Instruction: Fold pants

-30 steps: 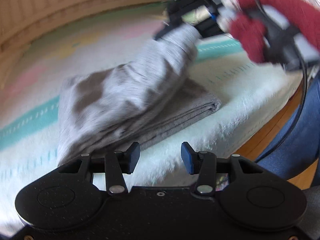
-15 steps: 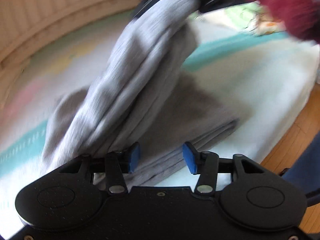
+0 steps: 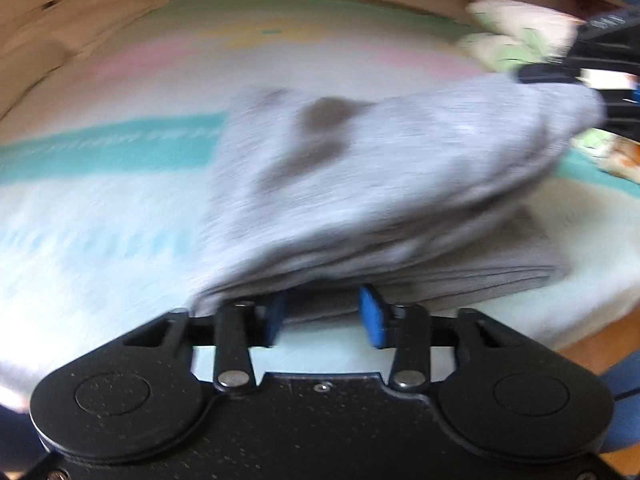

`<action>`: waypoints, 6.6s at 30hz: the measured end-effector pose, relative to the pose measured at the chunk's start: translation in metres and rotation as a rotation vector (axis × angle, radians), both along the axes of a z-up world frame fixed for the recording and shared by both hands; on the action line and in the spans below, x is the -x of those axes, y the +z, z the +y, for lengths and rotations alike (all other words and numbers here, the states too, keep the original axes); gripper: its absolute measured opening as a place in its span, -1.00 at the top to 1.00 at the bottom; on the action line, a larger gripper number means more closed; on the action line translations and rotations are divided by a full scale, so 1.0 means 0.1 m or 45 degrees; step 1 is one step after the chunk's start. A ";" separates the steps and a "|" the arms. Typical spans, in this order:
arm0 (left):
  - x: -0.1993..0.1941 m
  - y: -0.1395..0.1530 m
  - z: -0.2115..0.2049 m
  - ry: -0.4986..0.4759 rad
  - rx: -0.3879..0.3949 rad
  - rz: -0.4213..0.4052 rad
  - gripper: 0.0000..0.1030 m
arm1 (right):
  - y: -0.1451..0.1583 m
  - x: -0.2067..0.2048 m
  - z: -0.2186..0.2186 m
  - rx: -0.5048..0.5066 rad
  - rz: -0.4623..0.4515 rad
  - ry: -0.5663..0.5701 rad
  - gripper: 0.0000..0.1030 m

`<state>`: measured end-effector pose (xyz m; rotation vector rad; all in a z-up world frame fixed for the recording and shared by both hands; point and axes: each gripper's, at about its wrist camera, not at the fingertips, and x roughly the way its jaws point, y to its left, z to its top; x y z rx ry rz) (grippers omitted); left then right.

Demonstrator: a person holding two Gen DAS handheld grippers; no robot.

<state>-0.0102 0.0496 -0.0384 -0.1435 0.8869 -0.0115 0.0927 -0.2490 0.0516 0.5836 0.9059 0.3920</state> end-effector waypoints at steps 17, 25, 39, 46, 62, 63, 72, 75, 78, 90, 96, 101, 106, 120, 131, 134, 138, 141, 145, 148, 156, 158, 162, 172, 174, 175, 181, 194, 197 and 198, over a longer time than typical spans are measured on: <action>0.21 0.65 0.74 0.256 0.203 0.045 0.00 | -0.22 0.08 0.35 0.755 0.088 0.139 0.48; -0.62 0.81 0.36 0.076 0.030 -0.051 -0.16 | 0.09 0.14 0.29 0.707 -0.223 -0.053 0.45; -0.91 -0.07 0.46 0.081 0.056 0.200 -0.87 | -0.54 -0.07 0.50 0.813 0.075 0.126 0.35; -0.96 0.26 0.41 0.057 -0.022 0.070 -0.63 | -0.35 -0.09 0.60 0.801 -0.200 0.022 0.32; -1.86 -0.16 0.55 0.040 -0.129 0.175 -0.77 | -0.63 -0.35 0.39 0.739 -0.064 -0.057 -0.05; -1.84 -0.15 0.56 0.043 -0.128 0.174 -0.77 | -0.63 -0.34 0.39 0.737 -0.062 -0.056 -0.05; -1.55 -0.03 0.64 0.075 -0.065 0.164 -0.77 | -0.66 -0.23 0.14 0.531 0.044 -0.102 -0.07; -1.44 0.07 0.70 0.082 -0.029 0.151 -0.71 | -0.67 -0.18 0.09 0.483 0.072 -0.101 -0.07; -1.29 0.20 0.79 0.074 0.010 0.138 -0.71 | -0.68 -0.13 0.09 0.464 0.101 -0.059 -0.15; -1.00 -0.07 0.92 -0.010 0.093 0.235 -0.89 | -0.84 -0.06 -0.01 0.346 0.220 0.013 -0.55; -1.13 -0.16 0.94 -0.035 0.162 0.228 -0.99 | -0.88 -0.10 0.08 0.321 0.164 0.090 -0.72; -1.25 -0.20 0.88 -0.060 0.179 0.183 -1.00 | -0.90 -0.14 0.07 0.249 0.135 0.100 -0.17; -1.36 -0.21 0.84 -0.075 0.218 0.200 -0.94 | -0.86 -0.11 0.05 0.153 0.138 0.098 0.44; -1.25 0.37 0.88 -0.050 0.255 -0.015 0.84 | 0.01 -0.19 0.74 0.345 -0.209 0.218 0.49; -2.02 0.85 1.46 0.092 0.080 -0.166 0.83 | 0.04 -1.37 1.61 0.363 -0.255 0.285 0.48; -2.35 0.71 1.60 0.154 0.051 -0.123 0.77 | -0.20 -1.61 1.75 0.467 -0.191 0.217 0.29; -2.47 0.37 1.88 0.313 -0.033 -0.007 0.67 | -0.34 -1.75 1.80 0.682 -0.154 0.107 0.29; -2.46 0.31 1.99 0.386 -0.002 0.029 0.67 | -0.20 -1.67 1.77 0.619 -0.209 0.093 0.28; -2.34 0.50 1.93 0.380 -0.010 -0.020 0.66 | 0.02 -1.40 1.76 0.606 -0.304 0.102 -0.01; -2.25 0.74 1.78 0.374 -0.036 -0.035 0.39 | 0.18 -1.24 1.78 0.596 -0.324 0.114 -0.04; -1.69 1.16 1.32 0.311 -0.103 -0.155 -0.16 | 0.38 -0.89 1.93 0.619 -0.343 0.168 -0.04; -1.61 1.16 1.23 0.286 -0.096 -0.153 -0.22 | 0.35 -0.81 1.93 0.627 -0.332 0.172 -0.04; -1.52 1.10 1.14 0.276 -0.042 -0.138 -0.24 | 0.26 -0.73 1.97 0.684 -0.284 0.175 -0.04; -1.46 0.91 1.06 0.307 -0.130 -0.088 -0.34 | 0.15 -0.66 1.94 0.687 -0.248 0.166 -0.04; -1.47 0.86 1.08 0.316 -0.139 -0.074 -0.34 | 0.13 -0.66 1.97 0.686 -0.241 0.175 -0.04; -1.46 0.84 1.08 0.316 -0.143 -0.069 -0.34 | 0.13 -0.67 1.98 0.685 -0.239 0.177 -0.04; -1.51 0.75 1.08 0.302 -0.123 -0.026 -0.34 | 0.10 -0.72 1.99 0.666 -0.213 0.165 -0.04; -1.54 0.76 0.99 0.285 -0.123 -0.033 -0.34 | 0.01 -0.72 2.10 0.781 -0.157 0.182 -0.04; -1.53 0.76 1.00 0.286 -0.123 -0.036 -0.34 | 0.02 -0.70 2.13 0.822 -0.167 0.177 -0.04; -1.53 0.77 1.01 0.286 -0.122 -0.036 -0.34 | 0.02 -0.70 2.13 0.822 -0.170 0.178 -0.04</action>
